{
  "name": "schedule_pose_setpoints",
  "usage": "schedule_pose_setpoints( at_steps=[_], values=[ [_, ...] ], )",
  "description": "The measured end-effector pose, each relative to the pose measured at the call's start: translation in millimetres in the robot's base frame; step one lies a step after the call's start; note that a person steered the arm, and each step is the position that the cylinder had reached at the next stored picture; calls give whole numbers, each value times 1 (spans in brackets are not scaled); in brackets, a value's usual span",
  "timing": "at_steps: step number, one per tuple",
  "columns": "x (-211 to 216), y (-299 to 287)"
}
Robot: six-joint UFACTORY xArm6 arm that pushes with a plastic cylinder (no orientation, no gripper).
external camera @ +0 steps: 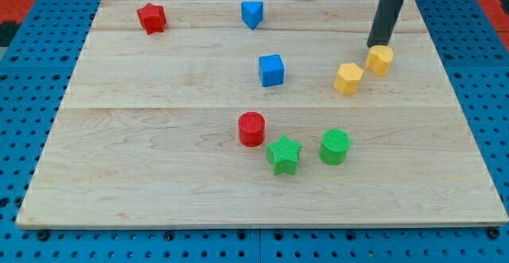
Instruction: Move the blue cube towards the top right
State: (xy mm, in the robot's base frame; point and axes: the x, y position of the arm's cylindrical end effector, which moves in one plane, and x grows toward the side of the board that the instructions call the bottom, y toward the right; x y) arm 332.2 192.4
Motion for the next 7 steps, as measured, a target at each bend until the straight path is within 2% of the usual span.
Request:
schedule_pose_setpoints(
  at_steps=[1, 2, 3, 4, 5, 6, 7],
  values=[
    [-2, -73],
    [-17, -174],
    [41, -222],
    [64, -196],
    [43, -142],
    [-11, -112],
    [-45, -76]
  ],
)
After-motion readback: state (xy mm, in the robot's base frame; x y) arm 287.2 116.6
